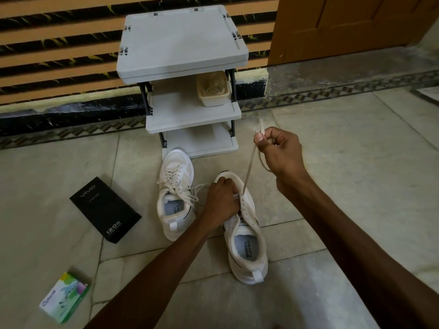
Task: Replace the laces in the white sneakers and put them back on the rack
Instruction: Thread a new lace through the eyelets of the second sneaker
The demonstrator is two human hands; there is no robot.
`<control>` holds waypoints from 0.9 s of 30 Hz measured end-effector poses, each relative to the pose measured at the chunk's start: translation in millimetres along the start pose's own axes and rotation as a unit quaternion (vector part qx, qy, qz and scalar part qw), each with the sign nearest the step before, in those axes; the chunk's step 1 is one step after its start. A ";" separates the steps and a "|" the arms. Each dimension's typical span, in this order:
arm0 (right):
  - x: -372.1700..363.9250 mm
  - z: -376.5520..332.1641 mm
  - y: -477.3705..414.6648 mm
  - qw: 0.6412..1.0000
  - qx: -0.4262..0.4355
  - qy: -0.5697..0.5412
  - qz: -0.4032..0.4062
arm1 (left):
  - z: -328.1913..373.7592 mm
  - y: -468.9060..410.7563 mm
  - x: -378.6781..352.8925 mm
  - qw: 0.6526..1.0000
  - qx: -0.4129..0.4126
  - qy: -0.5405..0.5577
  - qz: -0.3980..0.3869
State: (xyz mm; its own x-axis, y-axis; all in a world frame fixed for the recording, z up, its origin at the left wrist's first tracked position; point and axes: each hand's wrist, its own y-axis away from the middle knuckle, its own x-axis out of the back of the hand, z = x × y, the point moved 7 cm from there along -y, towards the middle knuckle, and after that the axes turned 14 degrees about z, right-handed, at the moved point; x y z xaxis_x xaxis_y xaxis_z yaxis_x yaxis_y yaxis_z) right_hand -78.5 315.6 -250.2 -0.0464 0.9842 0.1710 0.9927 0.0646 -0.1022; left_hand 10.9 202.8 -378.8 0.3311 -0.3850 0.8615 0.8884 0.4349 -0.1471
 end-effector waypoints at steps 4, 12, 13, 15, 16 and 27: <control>1.8 -12.4 -2.0 1.000 0.022 -0.007 0.009 | 0.5 1.1 0.2 1.000 0.004 0.007 -0.005; -1.6 1.4 -0.3 0.981 0.003 0.192 -0.025 | 6.0 4.3 6.5 1.000 -0.027 0.007 -0.009; 1.3 6.4 0.3 0.967 0.019 0.254 -0.024 | 5.0 4.0 9.2 0.999 -0.026 -0.012 -0.018; 6.0 20.0 4.2 0.950 -0.001 0.309 -0.050 | 2.3 5.5 13.9 0.998 -0.009 -0.056 -0.035; 6.6 30.2 7.5 0.949 -0.034 0.303 -0.075 | 1.6 7.1 15.6 0.997 0.003 -0.065 -0.040; -9.9 64.2 46.7 0.915 -0.330 0.060 -0.224 | 7.6 11.5 42.5 0.957 0.172 0.218 -0.088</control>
State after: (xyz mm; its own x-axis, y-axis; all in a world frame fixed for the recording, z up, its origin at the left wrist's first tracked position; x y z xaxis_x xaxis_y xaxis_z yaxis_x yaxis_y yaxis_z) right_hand -38.9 319.5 -319.6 -0.4925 0.8553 0.1607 0.7302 0.3057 0.6110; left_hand 32.8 197.6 -340.2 0.3532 -0.7471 0.5632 0.8106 0.5449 0.2145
